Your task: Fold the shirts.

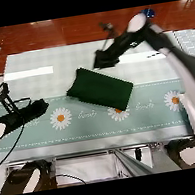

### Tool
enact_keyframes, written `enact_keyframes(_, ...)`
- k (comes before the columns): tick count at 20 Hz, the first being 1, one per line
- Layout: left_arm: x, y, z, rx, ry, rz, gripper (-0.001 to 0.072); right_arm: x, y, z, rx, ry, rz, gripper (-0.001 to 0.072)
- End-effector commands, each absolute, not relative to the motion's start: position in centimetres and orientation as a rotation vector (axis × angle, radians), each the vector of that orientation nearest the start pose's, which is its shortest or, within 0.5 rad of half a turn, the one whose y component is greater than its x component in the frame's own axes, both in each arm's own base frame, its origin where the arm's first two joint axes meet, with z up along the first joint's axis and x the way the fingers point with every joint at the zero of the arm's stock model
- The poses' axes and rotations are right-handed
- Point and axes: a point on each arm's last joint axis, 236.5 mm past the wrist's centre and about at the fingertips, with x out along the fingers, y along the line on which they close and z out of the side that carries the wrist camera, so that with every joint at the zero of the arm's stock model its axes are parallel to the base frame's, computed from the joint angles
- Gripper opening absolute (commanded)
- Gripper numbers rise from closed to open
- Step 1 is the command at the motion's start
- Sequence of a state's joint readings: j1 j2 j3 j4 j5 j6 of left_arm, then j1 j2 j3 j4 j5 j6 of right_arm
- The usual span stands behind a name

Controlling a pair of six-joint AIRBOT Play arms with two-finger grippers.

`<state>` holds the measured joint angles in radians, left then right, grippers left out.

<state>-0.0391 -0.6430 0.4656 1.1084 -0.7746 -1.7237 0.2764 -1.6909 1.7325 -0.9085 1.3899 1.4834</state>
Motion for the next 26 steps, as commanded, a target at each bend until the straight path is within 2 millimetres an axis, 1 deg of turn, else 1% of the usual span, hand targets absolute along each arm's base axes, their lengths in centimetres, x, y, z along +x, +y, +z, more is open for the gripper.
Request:
enact_keyframes(1, 28.1, -8.7, 0.1, -0.590, 0.977, -0.107, 0.0018, 39.8, 11.5, 10.1, 0.076, 1.273, 0.361, 0.0411)
enact_keyframes(2, 28.1, -8.7, 0.1, -0.590, 0.977, -0.107, 0.0018, 39.2, 7.5, 10.7, 0.087, 1.193, 0.207, 0.0411)
enact_keyframes(3, 28.0, -8.7, 0.1, -0.590, 0.978, -0.107, 0.0018, 38.1, 4.3, 10.3, 0.144, 1.111, 0.075, 0.0411)
enact_keyframes(4, 28.1, -8.7, 0.1, -0.590, 0.978, -0.107, 0.0018, 36.7, 2.5, 9.2, 0.238, 1.047, -0.020, 0.0411)
enact_keyframes(5, 28.1, -8.7, 0.1, -0.590, 0.978, -0.107, 0.0018, 35.2, 1.5, 7.3, 0.347, 1.003, -0.088, 0.0411)
enact_keyframes(6, 28.1, -8.7, 0.1, -0.591, 0.978, -0.107, 0.0018, 33.7, 1.5, 4.8, 0.465, 0.975, -0.129, 0.0411)
enact_keyframes(7, 28.1, -8.7, 0.1, -0.591, 0.978, -0.107, 0.0018, 32.5, 2.4, 2.4, 0.576, 0.971, -0.140, 0.0411)
enact_keyframes(8, 28.1, -8.7, 0.1, -0.591, 0.977, -0.107, 0.0018, 31.5, 4.2, -0.1, 0.699, 0.995, -0.124, 0.0411)
enact_keyframes(9, 28.1, -8.7, 0.1, -0.591, 0.977, -0.107, 0.0018, 30.8, 6.0, -2.0, 0.793, 1.028, -0.100, 0.0411)
enact_keyframes(10, 28.1, -8.6, 0.2, -0.591, 0.973, -0.106, 0.0018, 30.5, 8.0, -3.5, 0.850, 1.059, -0.061, 0.0411)
enact_keyframes(11, 28.3, -8.6, 0.3, -0.591, 0.968, -0.105, 0.0018, 30.3, 9.7, -4.7, 0.867, 1.105, -0.021, 0.0411)
enact_keyframes(13, 28.5, -8.5, 0.4, -0.592, 0.957, -0.104, 0.0018, 30.6, 12.8, -6.7, 0.894, 1.177, 0.041, 0.0411)
enact_keyframes(16, 28.5, -8.5, 0.4, -0.592, 0.956, -0.103, 0.0018, 30.9, 15.6, -9.3, 0.899, 1.308, 0.109, 0.0411)
enact_keyframes(19, 28.5, -8.5, 0.4, -0.592, 0.955, -0.103, 0.0018, 30.9, 17.5, -10.8, 0.915, 1.429, 0.175, 0.0411)
enact_keyframes(21, 28.5, -8.5, 0.4, -0.592, 0.955, -0.103, 0.0018, 31.1, 18.9, -11.0, 0.927, 1.481, 0.247, 0.0406)
enact_keyframes(22, 28.5, -8.5, 0.4, -0.592, 0.955, -0.103, 0.0018, 31.5, 19.6, -10.8, 0.937, 1.489, 0.286, 0.0393)
enact_keyframes(23, 28.5, -8.5, 0.4, -0.592, 0.955, -0.103, 0.0018, 32.1, 20.3, -10.3, 0.932, 1.488, 0.336, 0.0278)
enact_keyframes(24, 28.5, -8.5, 0.4, -0.592, 0.955, -0.103, 0.0018, 32.7, 21.0, -9.6, 0.906, 1.475, 0.401, 0.0088)
enact_keyframes(25, 28.5, -8.5, 0.4, -0.592, 0.955, -0.103, 0.0018, 33.6, 21.9, -8.3, 0.859, 1.444, 0.485, 0.0022)
enact_keyframes(26, 28.5, -8.5, 0.4, -0.592, 0.955, -0.103, 0.0018, 34.3, 22.5, -6.8, 0.815, 1.424, 0.543, 0.0021)
